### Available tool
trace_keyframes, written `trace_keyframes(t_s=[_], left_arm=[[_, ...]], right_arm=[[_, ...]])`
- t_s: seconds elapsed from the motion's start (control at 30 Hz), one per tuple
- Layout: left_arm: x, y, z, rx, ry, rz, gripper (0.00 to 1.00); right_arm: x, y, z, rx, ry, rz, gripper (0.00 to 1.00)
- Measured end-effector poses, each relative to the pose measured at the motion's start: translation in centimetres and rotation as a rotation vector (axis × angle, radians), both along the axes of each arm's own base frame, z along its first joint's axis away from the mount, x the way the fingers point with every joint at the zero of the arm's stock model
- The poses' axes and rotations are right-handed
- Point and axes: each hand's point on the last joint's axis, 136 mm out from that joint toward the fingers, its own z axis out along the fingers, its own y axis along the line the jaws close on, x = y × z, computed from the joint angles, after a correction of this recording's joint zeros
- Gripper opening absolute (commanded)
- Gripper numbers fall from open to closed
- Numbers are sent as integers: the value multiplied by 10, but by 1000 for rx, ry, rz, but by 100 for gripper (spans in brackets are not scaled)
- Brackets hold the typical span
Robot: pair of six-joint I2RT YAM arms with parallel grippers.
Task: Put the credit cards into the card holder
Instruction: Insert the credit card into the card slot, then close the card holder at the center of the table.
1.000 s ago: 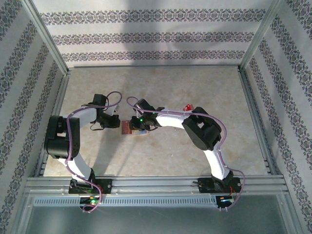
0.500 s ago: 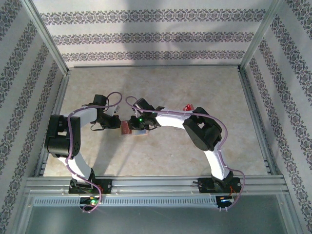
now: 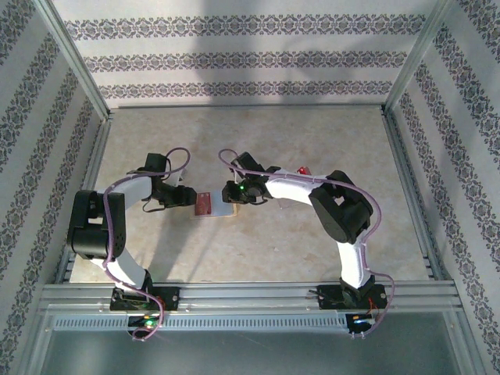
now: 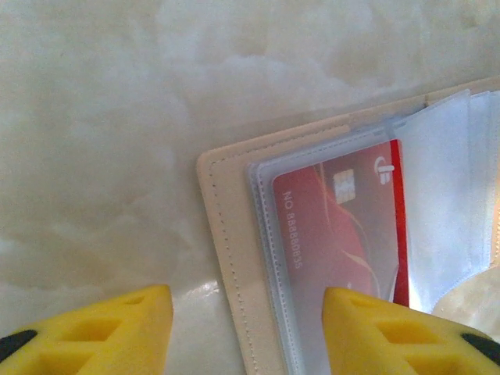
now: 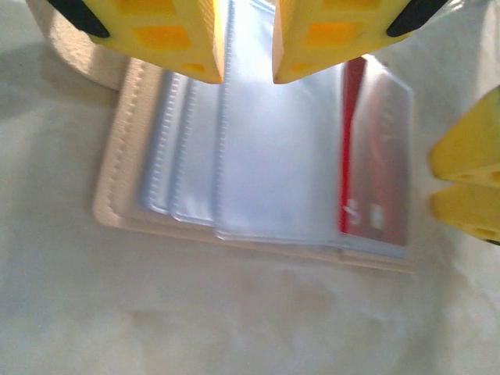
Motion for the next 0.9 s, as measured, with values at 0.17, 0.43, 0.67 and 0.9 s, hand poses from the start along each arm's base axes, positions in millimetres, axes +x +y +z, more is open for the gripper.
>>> trace_keyframes(t_s=[0.17,0.43,0.67,0.9], left_arm=[[0,-5,-1,-41,9,17,65],[3,-6,-1,-109,42,75,64],[5,-5,-2,-154,71,124,60],[6,-5,-1,-186,92,148,60]], right_arm=[[-3,-3,-11,-7,10,0,24],[-2,0,-13,23,-8,-1,23],[0,1,-13,42,-10,-2,23],[0,0,-14,52,-13,-3,23]])
